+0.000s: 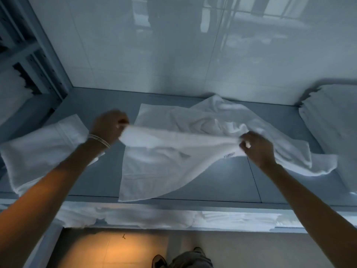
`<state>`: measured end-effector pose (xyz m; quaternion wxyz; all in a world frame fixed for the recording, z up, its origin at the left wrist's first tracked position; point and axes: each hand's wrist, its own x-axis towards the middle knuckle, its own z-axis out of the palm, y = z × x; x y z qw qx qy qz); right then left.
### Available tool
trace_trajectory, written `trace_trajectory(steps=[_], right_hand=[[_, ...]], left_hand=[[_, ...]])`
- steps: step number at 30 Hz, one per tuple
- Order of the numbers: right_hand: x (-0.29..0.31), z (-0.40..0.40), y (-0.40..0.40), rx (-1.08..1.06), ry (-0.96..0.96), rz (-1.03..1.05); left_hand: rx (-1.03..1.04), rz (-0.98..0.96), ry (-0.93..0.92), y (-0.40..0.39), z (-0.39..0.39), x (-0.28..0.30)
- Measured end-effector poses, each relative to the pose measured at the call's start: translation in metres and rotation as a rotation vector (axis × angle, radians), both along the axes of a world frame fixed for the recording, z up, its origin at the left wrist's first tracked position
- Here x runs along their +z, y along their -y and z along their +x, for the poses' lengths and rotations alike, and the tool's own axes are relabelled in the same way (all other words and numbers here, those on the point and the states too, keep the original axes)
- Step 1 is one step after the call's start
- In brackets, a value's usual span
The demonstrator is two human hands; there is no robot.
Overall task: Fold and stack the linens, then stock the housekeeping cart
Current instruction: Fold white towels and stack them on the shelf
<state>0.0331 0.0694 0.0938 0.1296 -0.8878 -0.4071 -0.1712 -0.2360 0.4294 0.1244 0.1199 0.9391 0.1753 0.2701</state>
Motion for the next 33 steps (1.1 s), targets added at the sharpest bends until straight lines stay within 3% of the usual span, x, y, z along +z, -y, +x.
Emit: trace_trajectory(steps=[2, 4, 6, 11, 14, 18, 20, 25, 28, 33], right_hand=[[0.02, 0.001, -0.002, 0.058, 0.185, 0.231], [0.019, -0.007, 0.003, 0.144, 0.249, 0.191], [-0.004, -0.01, 0.009, 0.209, 0.226, 0.053], [-0.063, -0.014, 0.02, 0.105, -0.226, -0.408], [-0.078, -0.013, 0.018, 0.017, -0.316, -0.489], [-0.087, -0.005, 0.011, -0.045, -0.496, -0.519], [-0.092, -0.007, 0.007, -0.05, -0.58, -0.494], [-0.098, -0.032, -0.007, 0.076, -0.58, -0.036], [-0.114, -0.054, -0.01, 0.196, -0.63, -0.101], [-0.145, -0.069, -0.007, 0.15, -0.528, -0.089]], left_hand=[[0.046, 0.164, 0.208, -0.011, -0.01, 0.021], [0.018, 0.207, 0.208, -0.011, -0.024, 0.006], [-0.077, 0.155, 0.058, -0.006, -0.041, -0.034], [-0.189, -0.003, -0.478, 0.025, -0.065, -0.141], [-0.09, -0.083, -0.745, 0.037, -0.068, -0.168], [-0.08, -0.026, -0.859, 0.031, -0.068, -0.167], [-0.063, -0.009, -0.887, 0.027, -0.069, -0.162], [0.026, -0.017, -0.854, 0.008, -0.088, -0.154], [0.003, -0.023, -0.887, 0.02, -0.101, -0.162], [0.058, -0.135, -0.793, 0.019, -0.105, -0.159]])
